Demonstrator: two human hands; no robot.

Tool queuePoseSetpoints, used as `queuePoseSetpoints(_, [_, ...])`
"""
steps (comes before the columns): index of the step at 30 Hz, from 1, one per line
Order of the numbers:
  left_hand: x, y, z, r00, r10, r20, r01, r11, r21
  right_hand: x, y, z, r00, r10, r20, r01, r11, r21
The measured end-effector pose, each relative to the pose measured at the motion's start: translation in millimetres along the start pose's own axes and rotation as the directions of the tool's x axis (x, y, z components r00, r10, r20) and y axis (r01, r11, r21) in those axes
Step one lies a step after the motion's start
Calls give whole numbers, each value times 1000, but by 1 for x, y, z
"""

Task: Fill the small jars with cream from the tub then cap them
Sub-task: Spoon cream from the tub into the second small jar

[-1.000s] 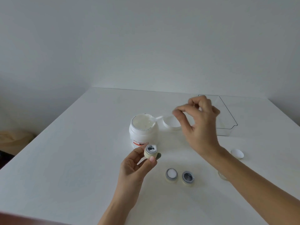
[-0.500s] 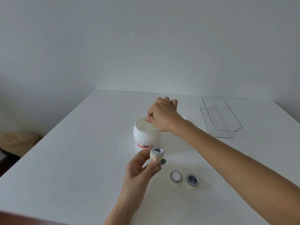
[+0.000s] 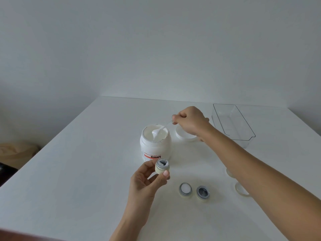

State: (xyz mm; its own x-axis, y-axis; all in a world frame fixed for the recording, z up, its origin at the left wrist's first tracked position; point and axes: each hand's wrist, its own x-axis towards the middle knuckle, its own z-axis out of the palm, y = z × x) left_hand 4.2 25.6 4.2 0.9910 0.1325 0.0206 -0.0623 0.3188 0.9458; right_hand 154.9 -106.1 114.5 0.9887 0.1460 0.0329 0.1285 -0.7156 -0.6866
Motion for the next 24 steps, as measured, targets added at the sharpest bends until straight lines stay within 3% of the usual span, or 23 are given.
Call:
queuePoseSetpoints(7, [1,0,-1,1000,1,-22,-1,1000,-16,-12,12,-13,992,67,110,-97,949,299])
queuePoseSetpoints(11, [1,0,-1,1000,4,-28,-5,1000,-19,-34,17,-18,990,39,136,-85,932,352])
queuePoseSetpoints(18, [1,1,-1,1000,18,-14,-18,999,-48,-69,29,-2,994,33,100,-51,983,179])
queuePoseSetpoints(24, [0,1,-1,1000,11,-18,-13,998,-60,-73,32,-4,997,-30,-76,26,999,-45])
